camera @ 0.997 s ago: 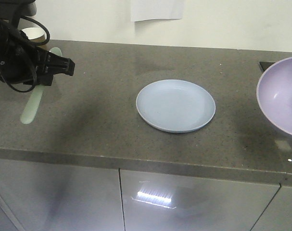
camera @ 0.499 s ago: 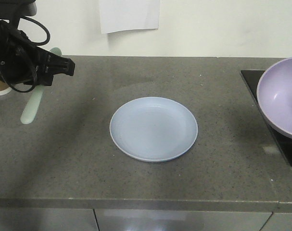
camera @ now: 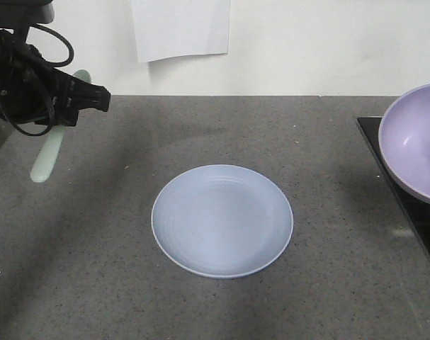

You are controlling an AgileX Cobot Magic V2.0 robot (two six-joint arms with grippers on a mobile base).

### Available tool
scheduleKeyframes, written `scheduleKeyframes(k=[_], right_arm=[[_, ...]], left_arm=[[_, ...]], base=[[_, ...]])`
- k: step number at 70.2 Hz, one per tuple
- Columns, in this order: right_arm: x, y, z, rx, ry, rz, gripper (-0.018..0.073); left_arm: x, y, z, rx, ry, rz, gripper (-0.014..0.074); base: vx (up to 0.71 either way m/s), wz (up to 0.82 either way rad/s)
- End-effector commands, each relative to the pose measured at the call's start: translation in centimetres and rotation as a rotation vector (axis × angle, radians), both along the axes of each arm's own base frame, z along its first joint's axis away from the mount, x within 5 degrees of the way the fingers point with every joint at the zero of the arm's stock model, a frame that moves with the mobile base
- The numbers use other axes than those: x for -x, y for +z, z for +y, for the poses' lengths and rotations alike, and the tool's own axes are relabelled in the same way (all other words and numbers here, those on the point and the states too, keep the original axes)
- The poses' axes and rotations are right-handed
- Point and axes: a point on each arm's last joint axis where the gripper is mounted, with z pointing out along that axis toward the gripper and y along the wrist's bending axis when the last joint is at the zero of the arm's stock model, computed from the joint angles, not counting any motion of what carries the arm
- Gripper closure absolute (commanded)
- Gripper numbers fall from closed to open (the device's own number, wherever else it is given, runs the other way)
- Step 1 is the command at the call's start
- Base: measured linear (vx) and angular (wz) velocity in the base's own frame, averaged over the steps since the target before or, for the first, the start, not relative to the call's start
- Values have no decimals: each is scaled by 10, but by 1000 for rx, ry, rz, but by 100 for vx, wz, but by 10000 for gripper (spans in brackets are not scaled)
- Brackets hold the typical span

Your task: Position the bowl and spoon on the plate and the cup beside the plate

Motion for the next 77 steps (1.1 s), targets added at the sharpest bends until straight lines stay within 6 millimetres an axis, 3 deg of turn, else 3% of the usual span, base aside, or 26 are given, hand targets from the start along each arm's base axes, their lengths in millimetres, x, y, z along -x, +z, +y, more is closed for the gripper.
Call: scheduleKeyframes(k=[1, 77], right_arm=[[3, 15, -1, 16, 3, -97, 566], [3, 15, -1, 17, 2, -97, 566]], left_arm=[[7, 21, 2, 35, -8, -103, 603], [7, 21, 2, 35, -8, -103, 603]], base=[[10, 5], [5, 3]])
